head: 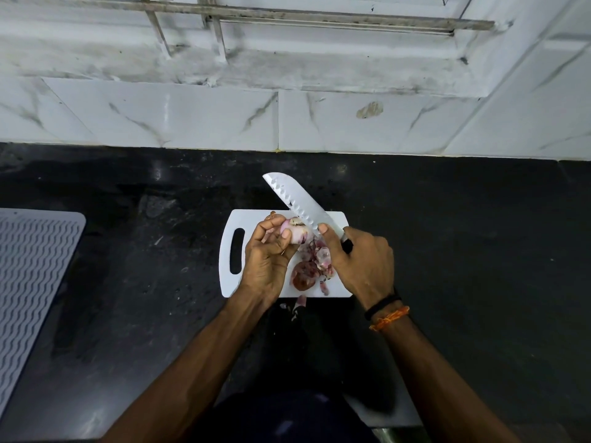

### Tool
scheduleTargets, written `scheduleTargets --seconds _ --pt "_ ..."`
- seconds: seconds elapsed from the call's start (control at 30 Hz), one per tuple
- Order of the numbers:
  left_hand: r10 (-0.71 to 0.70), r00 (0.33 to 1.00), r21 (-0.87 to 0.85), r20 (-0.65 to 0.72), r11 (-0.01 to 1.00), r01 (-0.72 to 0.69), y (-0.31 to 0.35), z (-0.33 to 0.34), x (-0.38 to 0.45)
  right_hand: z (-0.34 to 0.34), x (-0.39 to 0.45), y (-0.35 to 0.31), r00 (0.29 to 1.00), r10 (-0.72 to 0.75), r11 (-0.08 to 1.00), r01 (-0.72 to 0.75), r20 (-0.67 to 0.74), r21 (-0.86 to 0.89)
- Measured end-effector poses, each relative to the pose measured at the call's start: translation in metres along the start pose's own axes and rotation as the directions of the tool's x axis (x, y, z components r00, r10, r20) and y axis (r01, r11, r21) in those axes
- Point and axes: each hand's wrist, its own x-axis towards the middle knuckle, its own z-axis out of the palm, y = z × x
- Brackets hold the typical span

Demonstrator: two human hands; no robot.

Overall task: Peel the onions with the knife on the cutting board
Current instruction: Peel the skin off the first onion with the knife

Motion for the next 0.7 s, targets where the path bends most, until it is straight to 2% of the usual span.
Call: scheduleTargets --seconds 0.3,0.47,0.7 --pt "-0.02 1.0 0.019 -0.014 1.0 0.02 -0.0003 -0.0003 0.0006 0.0019 -0.0005 0.0014 0.999 -0.037 0.999 0.036 0.04 0.011" --pt "-0.04 0.999 0.025 -0.034 0.999 0.041 0.0013 0.0009 -0.0011 0.0003 -0.0006 0.0014 0.999 -0.052 0.999 0.052 0.013 0.0" --pt "-0.056 0.998 0.043 -0.037 0.997 0.058 0.0028 0.0017 -0.0048 0.0026 0.0013 0.0022 1.0 -0.001 0.997 0.0 -0.011 -0.071"
